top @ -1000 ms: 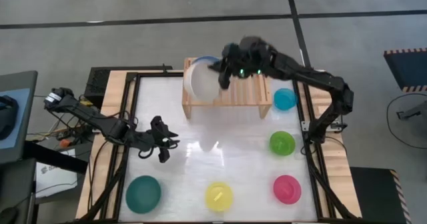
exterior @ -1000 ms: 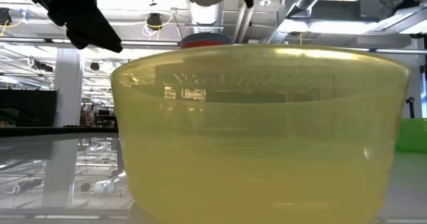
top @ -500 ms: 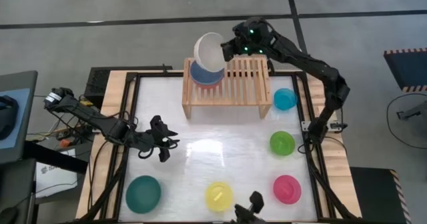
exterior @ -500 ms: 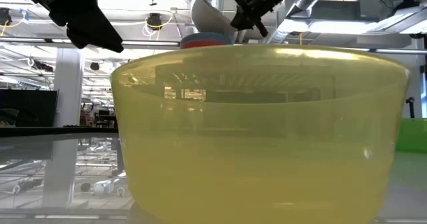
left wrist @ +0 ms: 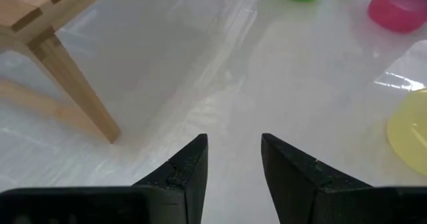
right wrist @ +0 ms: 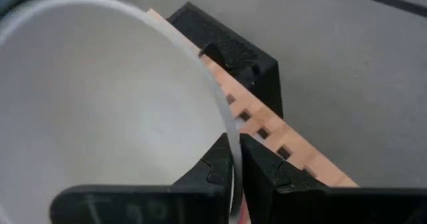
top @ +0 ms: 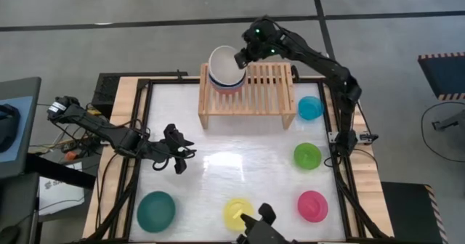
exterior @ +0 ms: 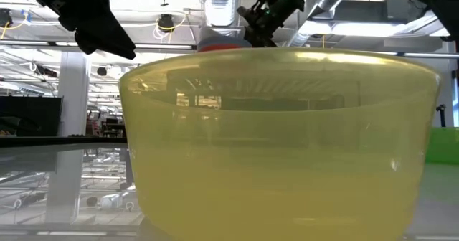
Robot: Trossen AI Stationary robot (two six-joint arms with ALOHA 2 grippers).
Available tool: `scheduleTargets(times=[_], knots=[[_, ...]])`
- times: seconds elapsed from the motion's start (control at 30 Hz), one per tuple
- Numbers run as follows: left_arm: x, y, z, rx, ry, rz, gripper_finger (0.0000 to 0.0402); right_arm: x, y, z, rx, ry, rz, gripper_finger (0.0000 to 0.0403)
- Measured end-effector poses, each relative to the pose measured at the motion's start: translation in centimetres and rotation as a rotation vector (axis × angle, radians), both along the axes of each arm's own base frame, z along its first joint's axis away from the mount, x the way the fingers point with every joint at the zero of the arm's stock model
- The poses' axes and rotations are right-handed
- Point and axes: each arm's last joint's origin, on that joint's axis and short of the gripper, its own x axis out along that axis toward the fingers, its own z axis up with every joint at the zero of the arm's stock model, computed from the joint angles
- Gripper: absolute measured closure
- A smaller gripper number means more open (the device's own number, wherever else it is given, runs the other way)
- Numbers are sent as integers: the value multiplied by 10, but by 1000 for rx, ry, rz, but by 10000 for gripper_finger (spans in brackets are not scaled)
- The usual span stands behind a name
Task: Place and stack bowls onto a shelf
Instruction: Stack the big white bowl on top of the big blue bowl on the shelf
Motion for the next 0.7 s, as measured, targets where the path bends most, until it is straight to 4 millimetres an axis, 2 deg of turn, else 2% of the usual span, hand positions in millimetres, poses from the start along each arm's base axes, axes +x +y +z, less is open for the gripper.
scheduleTargets(times=[0.23, 0.5, 0.7], knots=[[0, 0, 0, -11, 0, -2, 277, -4, 6, 6, 1, -1, 30, 308], [0, 0, 0, -17, 2, 3, 277, -12, 16, 25, -12, -58, 73, 234], [0, 0, 0, -16, 3, 3, 277, -11, 15, 43, -155, -162, 105, 228]])
